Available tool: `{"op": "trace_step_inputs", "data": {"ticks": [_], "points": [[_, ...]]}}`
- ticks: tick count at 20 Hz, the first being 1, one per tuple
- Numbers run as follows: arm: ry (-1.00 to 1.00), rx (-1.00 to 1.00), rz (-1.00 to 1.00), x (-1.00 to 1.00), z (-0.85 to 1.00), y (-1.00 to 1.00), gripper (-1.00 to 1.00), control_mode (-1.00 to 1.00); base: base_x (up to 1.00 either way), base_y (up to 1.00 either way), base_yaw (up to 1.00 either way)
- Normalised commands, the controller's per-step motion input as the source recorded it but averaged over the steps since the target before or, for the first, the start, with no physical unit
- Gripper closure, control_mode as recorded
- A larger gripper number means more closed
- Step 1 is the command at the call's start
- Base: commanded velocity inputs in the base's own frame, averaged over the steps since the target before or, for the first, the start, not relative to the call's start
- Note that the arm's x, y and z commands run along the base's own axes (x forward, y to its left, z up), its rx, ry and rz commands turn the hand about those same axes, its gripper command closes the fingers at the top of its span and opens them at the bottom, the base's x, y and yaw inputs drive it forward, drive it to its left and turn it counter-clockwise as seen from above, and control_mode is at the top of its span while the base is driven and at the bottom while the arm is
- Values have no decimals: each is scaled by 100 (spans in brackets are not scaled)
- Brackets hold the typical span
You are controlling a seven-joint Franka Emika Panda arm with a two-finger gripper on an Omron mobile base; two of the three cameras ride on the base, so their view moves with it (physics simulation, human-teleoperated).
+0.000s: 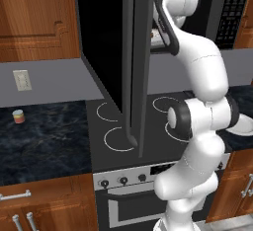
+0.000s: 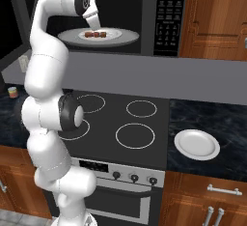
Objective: Pick the kebab skewer from the counter and place it in the microwave. Then turn on the microwave.
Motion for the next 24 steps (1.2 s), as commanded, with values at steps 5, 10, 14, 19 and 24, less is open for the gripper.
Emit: {"op": "trace_step_inputs", "data": {"ticks": [5,10,14,19,24], "points": [[-21,0,0,-94,-1,-11,-100,-100,0,0,0],[-15,0,0,-100,-5,-13,-100,-100,0,0,0],[-6,0,0,-100,-1,-13,-100,-100,0,0,0],[0,-3,0,-100,0,-3,100,-100,0,0,0],[1,-6,0,-100,10,0,100,-100,0,0,0]]}}
